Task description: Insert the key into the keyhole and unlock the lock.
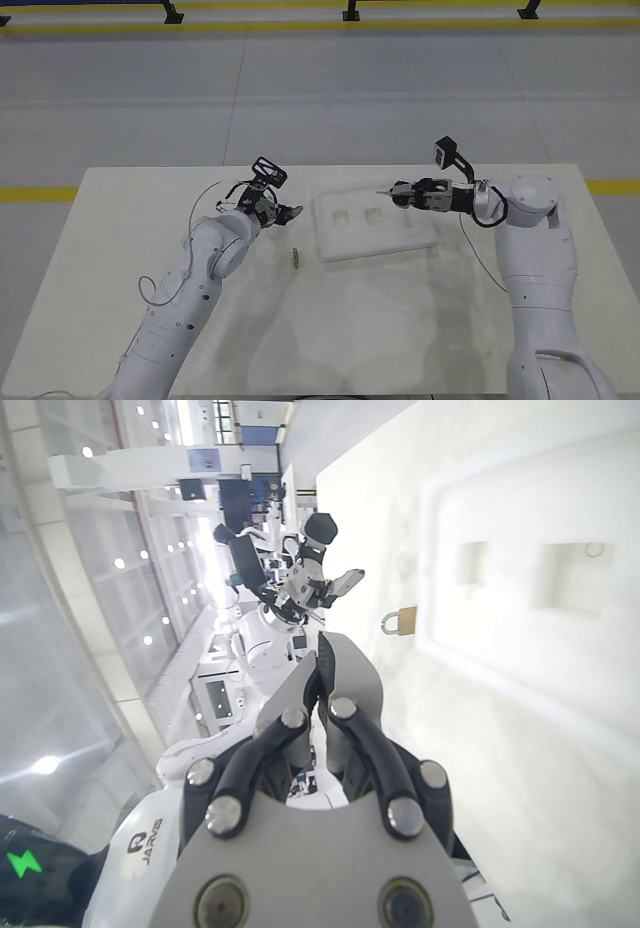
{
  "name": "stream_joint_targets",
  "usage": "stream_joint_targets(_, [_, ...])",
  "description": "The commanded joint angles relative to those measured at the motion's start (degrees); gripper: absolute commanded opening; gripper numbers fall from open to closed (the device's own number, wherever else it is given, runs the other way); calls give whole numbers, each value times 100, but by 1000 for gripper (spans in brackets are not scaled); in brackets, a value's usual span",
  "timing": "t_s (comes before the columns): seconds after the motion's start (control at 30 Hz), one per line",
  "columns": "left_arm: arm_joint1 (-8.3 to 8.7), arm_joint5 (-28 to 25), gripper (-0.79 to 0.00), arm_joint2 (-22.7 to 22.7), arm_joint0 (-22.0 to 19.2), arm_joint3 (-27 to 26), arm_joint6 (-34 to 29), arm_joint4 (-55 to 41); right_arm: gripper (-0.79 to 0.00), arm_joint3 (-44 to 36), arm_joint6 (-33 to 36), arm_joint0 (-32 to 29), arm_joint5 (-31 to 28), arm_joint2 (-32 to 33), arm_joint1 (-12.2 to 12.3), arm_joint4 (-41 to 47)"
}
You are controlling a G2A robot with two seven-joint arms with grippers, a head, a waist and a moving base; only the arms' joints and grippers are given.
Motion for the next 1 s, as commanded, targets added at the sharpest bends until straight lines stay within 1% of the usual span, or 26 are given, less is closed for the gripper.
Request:
stream_joint_targets(0.0, [29, 48, 0, -177, 167, -136, -9, -29, -785, 105, 23, -72, -62, 36, 16, 291])
stream_joint_targets(0.2, [87, 210, 0, -555, 615, -410, 74, -84, -785, 154, 170, -372, -277, 133, 85, 851])
stream_joint_targets(0.43, [109, 358, 0, -675, 978, -590, 125, -131, -785, 4, 304, -574, -340, 157, 208, 852])
stream_joint_targets(0.57, [104, 468, 0, -683, 1061, -647, 284, -213, -785, 4, 304, -574, -340, 157, 208, 852])
stream_joint_targets(0.87, [104, 468, 0, -683, 1061, -647, 284, -213, -785, 4, 304, -574, -340, 157, 208, 852])
stream_joint_targets(0.97, [102, 337, 0, -638, 1044, -651, 227, -338, -785, -56, 148, -670, -380, 108, 203, 955])
